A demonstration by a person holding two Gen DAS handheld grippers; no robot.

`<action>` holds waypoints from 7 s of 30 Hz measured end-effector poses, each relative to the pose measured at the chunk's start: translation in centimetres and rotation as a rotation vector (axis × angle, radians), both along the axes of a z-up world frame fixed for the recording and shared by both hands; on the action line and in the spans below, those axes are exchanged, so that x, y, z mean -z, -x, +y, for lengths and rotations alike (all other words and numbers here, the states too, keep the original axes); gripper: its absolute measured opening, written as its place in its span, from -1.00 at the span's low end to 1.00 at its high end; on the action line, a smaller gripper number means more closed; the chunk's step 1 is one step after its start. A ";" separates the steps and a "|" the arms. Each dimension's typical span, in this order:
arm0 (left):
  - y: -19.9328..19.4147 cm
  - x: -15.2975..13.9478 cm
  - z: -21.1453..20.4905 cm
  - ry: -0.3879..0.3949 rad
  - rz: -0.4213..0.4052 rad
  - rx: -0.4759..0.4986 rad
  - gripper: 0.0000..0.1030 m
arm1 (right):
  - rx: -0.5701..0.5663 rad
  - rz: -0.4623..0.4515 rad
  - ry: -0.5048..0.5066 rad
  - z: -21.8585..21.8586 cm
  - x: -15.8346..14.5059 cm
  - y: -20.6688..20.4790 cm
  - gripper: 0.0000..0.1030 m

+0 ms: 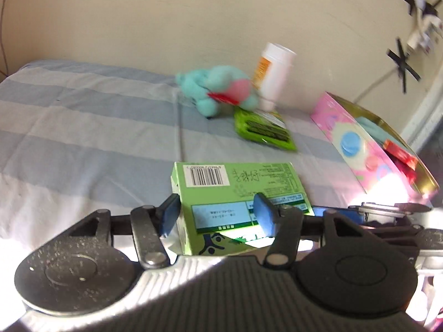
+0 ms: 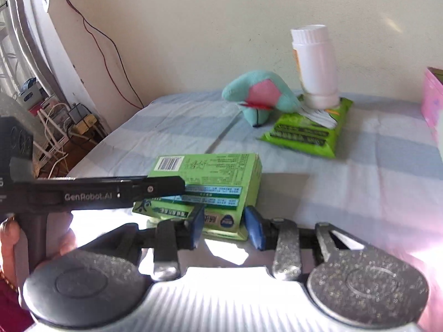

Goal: Organize objects

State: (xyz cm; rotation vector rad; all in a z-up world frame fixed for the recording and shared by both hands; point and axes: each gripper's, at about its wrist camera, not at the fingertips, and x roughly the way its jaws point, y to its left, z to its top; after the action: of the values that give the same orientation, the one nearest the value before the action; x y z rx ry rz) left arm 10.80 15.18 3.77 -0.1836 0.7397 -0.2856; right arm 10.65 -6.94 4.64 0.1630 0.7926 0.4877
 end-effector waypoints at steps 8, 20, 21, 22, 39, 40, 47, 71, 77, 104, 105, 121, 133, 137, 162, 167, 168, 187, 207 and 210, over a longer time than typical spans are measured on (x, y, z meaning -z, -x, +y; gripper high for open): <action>6.8 1.5 -9.8 0.038 0.007 0.262 0.28 | 0.172 -0.072 0.042 -9.6 -0.7 12.9 -0.10; 7.5 1.2 -14.3 -0.024 0.045 0.280 0.45 | 0.132 -0.198 0.207 -12.1 0.3 16.9 0.65; 7.3 1.4 -14.1 -0.008 0.060 0.275 0.45 | 0.106 -0.198 0.231 -12.0 0.7 16.7 0.67; 7.2 1.5 -14.0 0.011 0.074 0.271 0.46 | 0.085 -0.198 0.254 -11.6 1.2 16.4 0.67; -1.5 -8.1 -24.2 -0.042 -0.067 0.365 0.36 | 0.199 -0.307 0.106 -20.4 -6.6 9.3 0.42; -2.6 -7.8 -25.3 -0.052 -0.042 0.374 0.36 | 0.208 -0.268 0.092 -21.5 -6.6 8.3 0.42; -9.8 -5.4 -30.2 -0.011 0.145 0.400 0.43 | 0.282 -0.088 -0.006 -28.3 -5.3 2.7 0.32; -1.0 -6.9 -29.8 -0.168 -0.260 0.288 0.63 | 0.551 -0.351 -0.055 -28.6 -6.0 9.4 0.36; 3.8 -5.7 -28.2 -0.236 -0.287 0.258 0.63 | 0.616 -0.408 -0.083 -26.9 -5.2 14.8 0.41; 9.6 -0.7 -20.1 -0.336 -0.268 0.075 0.71 | 0.461 -0.324 0.031 -15.3 -2.4 19.3 0.41; 9.5 -0.5 -19.8 -0.336 -0.262 0.067 0.71 | 0.456 -0.317 0.035 -15.0 -2.3 19.1 0.41; 8.3 2.8 -17.9 -0.342 -0.236 0.028 0.71 | 0.493 -0.270 0.049 -13.8 0.0 17.3 0.41; 8.5 2.9 -18.3 -0.362 -0.254 0.052 0.71 | 0.486 -0.262 0.021 -14.1 0.3 17.1 0.41; 8.5 2.9 -18.3 -0.364 -0.254 0.052 0.71 | 0.496 -0.249 -0.016 -14.7 0.3 17.0 0.41; 8.3 2.9 -17.5 -0.319 -0.237 0.056 0.71 | 0.513 -0.265 0.004 -14.2 0.1 17.3 0.41; 6.6 2.4 -15.2 -0.262 -0.173 0.048 0.71 | 0.429 -0.293 0.045 -12.5 -1.0 16.8 0.41; 6.0 2.2 -14.3 -0.267 -0.174 0.027 0.71 | 0.405 -0.301 0.056 -12.0 -1.4 16.5 0.41; -2.4 2.1 -0.9 -0.153 -0.067 -0.314 0.80 | 0.201 -0.502 0.255 2.6 -8.7 -7.8 0.83; -3.2 2.0 1.6 0.029 -0.048 -0.314 0.87 | 0.174 -0.212 -0.080 -2.6 -5.4 -5.9 0.00; -2.9 2.0 1.4 0.133 -0.042 -0.214 0.87 | 0.164 -0.120 -0.151 -5.9 -3.2 0.3 0.00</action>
State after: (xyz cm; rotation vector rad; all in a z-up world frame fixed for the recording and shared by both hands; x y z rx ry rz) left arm 13.68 16.60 1.75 -0.3785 0.6534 -0.1345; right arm 10.32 -12.82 7.87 0.3327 0.6193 0.3982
